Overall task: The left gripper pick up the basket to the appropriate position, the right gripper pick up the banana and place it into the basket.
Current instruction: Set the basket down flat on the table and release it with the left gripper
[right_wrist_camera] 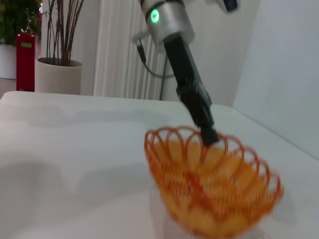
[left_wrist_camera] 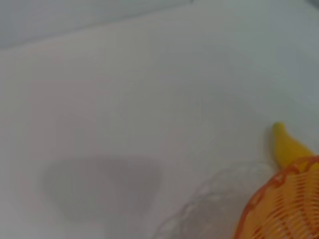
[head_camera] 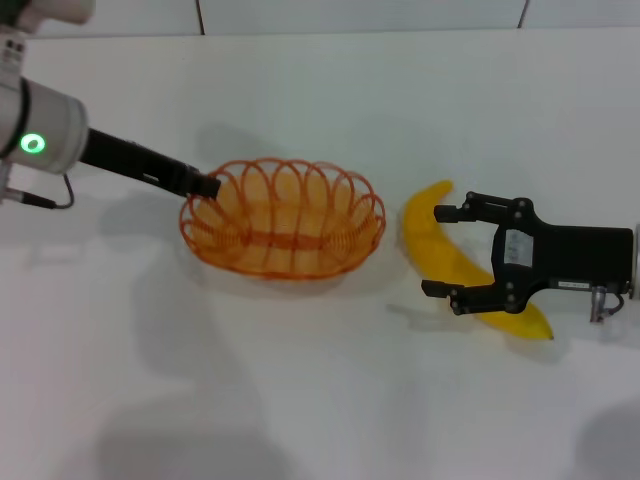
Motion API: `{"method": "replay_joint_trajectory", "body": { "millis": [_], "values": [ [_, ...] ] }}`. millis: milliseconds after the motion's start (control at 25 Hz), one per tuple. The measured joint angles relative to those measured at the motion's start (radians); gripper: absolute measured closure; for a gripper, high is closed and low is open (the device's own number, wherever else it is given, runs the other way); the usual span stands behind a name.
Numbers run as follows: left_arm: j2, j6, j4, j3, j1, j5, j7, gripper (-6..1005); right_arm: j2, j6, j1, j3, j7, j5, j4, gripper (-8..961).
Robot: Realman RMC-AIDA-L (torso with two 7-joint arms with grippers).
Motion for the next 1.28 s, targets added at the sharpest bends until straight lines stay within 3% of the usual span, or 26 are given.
{"method": "replay_joint_trajectory", "body": {
  "millis": [200,1280],
  "values": [
    [0.001,-0.079,-0.058,0.079,-0.026,0.009,-0.047,959,0.001,-0.002,0.002,0.000,0.000,0.001,0.000,73],
    [-0.001,-0.155,-0.093,0.106,-0.042,0.002,-0.100,889,0.002,-0.003,-0.002,0.000,0.000,0.017,0.000,74]
  ]
}}
